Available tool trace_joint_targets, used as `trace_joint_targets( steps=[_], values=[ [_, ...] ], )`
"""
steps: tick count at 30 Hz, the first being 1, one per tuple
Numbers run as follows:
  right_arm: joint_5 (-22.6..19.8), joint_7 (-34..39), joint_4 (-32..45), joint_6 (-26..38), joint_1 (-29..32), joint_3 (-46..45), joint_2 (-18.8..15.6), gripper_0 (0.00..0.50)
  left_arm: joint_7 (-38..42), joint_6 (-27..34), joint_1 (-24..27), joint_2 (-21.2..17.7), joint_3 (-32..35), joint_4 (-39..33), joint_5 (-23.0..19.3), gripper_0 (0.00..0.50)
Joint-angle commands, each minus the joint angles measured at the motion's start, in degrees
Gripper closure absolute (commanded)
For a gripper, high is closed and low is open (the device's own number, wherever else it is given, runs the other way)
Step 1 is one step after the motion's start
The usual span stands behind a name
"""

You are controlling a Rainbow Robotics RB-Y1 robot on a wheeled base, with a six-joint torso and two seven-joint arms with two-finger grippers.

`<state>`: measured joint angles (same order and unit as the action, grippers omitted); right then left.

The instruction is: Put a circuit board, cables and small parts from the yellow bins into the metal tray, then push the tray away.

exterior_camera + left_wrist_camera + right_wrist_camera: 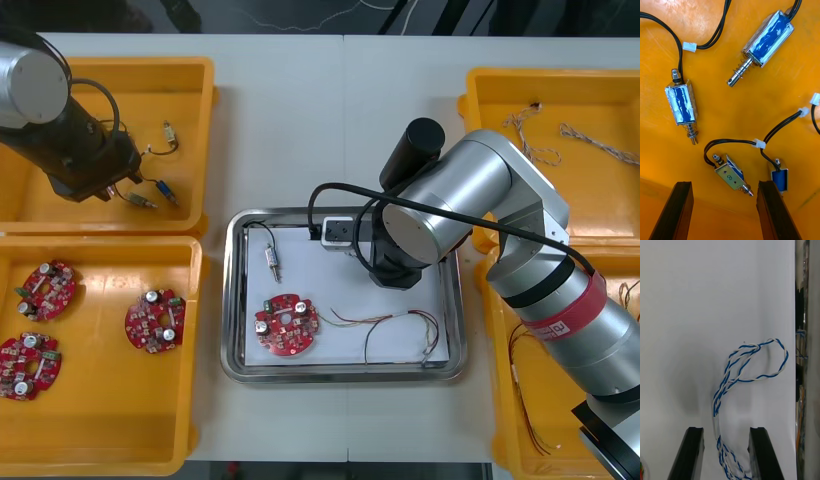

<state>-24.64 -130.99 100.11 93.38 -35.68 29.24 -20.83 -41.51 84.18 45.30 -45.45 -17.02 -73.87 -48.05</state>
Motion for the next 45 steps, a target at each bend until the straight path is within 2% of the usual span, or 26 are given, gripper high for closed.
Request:
trace_joint_targets(
  steps=[1, 11, 24, 28, 33, 38, 42, 43, 44, 45],
  values=[
    [0.0, -1.9, 1.1, -1.0, 0.3, 1.0, -1.1, 0.000, 0.5, -1.1, 2.5, -0.6, -1.4, 0.7, 0.9, 0.000],
    [1.6, -0.8, 6.9, -0.2, 0.0, 0.7, -1.8, 0.000, -0.4, -3.2, 2.5, 1.1, -1.5, 3.4, 2.9, 0.000],
    [-0.3, 2.2, 12.7, 16.6, -4.9, -5.7, -1.8, 0.000, -0.7, -4.4, 2.5, 3.1, -1.5, 4.2, 3.8, 0.000],
    [-0.9, 2.8, 13.4, 16.6, -7.1, -8.4, -2.5, 0.000, -0.6, -4.9, 2.5, 3.3, -2.7, 4.2, 4.1, 0.000],
    [-6.2, 5.1, 14.3, 16.6, -9.2, -14.0, -6.1, 0.000, -0.5, -5.6, 2.4, 3.3, -3.9, 4.2, 4.2, 0.000],
    [-13.5, 14.1, 14.9, 16.6, -9.1, -18.7, -11.2, 0.000, -0.5, -5.6, 2.4, 3.5, -3.9, 4.2, 4.1, 0.000],
    [-17.3, 20.5, 14.9, 16.6, -9.1, -21.2, -15.6, 0.000, -0.6, -5.5, 2.4, 3.7, -3.9, 4.2, 4.2, 0.000],
    [-17.6, 21.4, 14.9, 16.6, -9.1, -21.4, -16.1, 0.000, -0.6, -5.5, 2.3, 3.6, -3.9, 4.2, 4.2, 0.025],
    [-18.0, 23.2, 14.9, 16.6, -8.9, -21.8, -17.3, 0.000, -0.7, -5.5, 2.3, 3.6, -3.9, 4.2, 4.2, 0.169],
    [-18.3, 24.6, 14.9, 16.6, -8.6, -21.9, -18.2, 0.000, -0.7, -5.5, 2.3, 3.6, -3.9, 4.2, 4.2, 0.356]
  ],
)
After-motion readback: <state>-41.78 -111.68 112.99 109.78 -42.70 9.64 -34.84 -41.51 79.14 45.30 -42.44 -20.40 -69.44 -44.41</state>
